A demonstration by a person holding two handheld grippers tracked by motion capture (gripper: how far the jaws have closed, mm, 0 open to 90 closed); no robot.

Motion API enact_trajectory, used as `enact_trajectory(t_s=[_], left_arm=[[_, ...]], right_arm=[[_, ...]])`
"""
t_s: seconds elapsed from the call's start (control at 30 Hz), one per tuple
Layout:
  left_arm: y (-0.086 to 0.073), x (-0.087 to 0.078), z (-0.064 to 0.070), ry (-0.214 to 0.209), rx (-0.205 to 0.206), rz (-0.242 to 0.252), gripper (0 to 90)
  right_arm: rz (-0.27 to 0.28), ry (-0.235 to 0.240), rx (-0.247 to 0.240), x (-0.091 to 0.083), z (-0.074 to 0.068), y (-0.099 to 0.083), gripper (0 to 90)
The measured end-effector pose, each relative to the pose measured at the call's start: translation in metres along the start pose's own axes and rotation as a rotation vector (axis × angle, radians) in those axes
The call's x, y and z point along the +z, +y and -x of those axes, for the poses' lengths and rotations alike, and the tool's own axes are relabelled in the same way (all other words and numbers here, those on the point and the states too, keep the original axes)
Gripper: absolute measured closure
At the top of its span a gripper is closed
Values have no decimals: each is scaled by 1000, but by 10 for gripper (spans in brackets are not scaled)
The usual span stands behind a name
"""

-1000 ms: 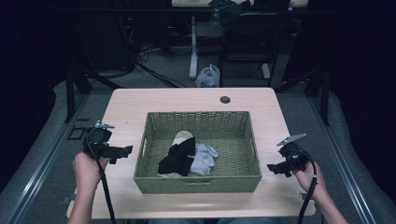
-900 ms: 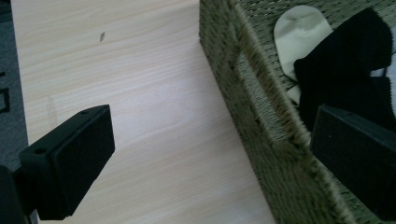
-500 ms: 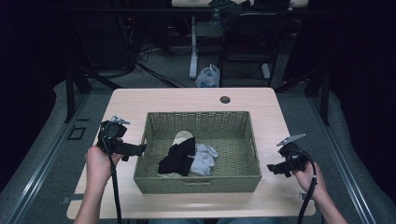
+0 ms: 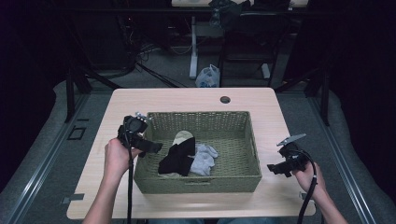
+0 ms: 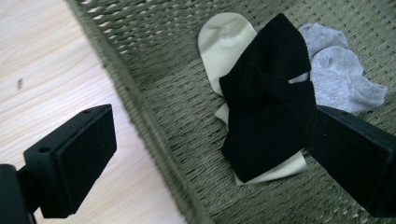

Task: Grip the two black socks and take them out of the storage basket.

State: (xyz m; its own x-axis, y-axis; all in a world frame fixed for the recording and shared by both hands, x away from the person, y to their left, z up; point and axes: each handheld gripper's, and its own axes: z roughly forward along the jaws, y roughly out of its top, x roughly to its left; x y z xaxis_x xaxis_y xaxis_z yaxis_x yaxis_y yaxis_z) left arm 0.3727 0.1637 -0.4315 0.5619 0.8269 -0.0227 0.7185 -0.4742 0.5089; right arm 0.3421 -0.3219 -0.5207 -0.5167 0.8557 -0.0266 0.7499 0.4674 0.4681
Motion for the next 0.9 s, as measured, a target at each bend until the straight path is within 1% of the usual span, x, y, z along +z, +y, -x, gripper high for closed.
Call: enact_trajectory(t_s=[0.07, 0.1, 0.13, 0.2, 0.23, 0.27, 0.3, 0.37, 0.4, 0.47, 0.5, 0.53, 0.6, 0.63, 0.67, 0.7, 0.73, 0.77, 0.8, 0.83, 0.87, 0.9], left_arm=[[5, 6, 5, -6, 12, -12, 26], [5, 6, 5, -6, 12, -12, 33], [9, 12, 8, -17, 21, -28, 39], [12, 15, 10, -19, 26, -32, 48], [16, 20, 13, -28, 37, -50, 70], [17, 23, 15, -33, 38, -55, 79], [17, 23, 15, -33, 38, -55, 87], [21, 29, 17, -40, 49, -75, 102], [24, 35, 20, -47, 55, -90, 129], [26, 41, 22, -51, 59, -90, 160], [26, 41, 22, -51, 59, -90, 198], [28, 47, 24, -69, 69, -107, 245], [29, 50, 24, -72, 69, -108, 248], [30, 52, 25, -78, 72, -123, 255], [31, 58, 26, -84, 77, -143, 263], [31, 58, 26, -84, 77, -143, 264], [32, 64, 27, -91, 76, -171, 268], [32, 64, 27, -91, 76, -171, 276], [33, 70, 26, -94, 64, -190, 283], [33, 70, 26, -94, 64, -190, 292], [34, 75, 27, -98, 67, -212, 302], [33, 77, 28, -103, 65, -214, 308]], right_arm=[[1, -1, 0, 0, 0, 0, 148], [1, -1, 0, 0, 0, 0, 148], [2, -1, 1, 0, 0, 0, 148], [3, -2, 1, 0, 0, 0, 148], [-7, -11, -8, 0, 1, 0, 148], [-7, -10, -9, 0, 1, 0, 148], [-7, -11, -8, 0, 1, 0, 149], [-7, -11, -8, 0, 1, 0, 148], [-8, -11, -8, 0, 1, 0, 148], [-6, -10, -9, 0, 1, 0, 148], [-6, -10, -9, 0, 1, 0, 148], [-7, -5, -8, 0, 2, 0, 148], [-10, -10, -11, -1, 2, -1, 149], [-3, 0, -2, 0, 2, -1, 149], [-4, -9, -5, -1, 2, -1, 148], [-4, -9, -5, -1, 2, -1, 148], [-1, -8, -1, -1, 2, -1, 148], [2, -2, 3, 0, 1, -1, 148], [-1, -9, 0, -1, 2, -1, 149], [-1, -9, 0, -1, 2, -1, 149], [3, -3, 3, -1, 2, -1, 148], [-4, -7, -4, -1, 2, -1, 148]])
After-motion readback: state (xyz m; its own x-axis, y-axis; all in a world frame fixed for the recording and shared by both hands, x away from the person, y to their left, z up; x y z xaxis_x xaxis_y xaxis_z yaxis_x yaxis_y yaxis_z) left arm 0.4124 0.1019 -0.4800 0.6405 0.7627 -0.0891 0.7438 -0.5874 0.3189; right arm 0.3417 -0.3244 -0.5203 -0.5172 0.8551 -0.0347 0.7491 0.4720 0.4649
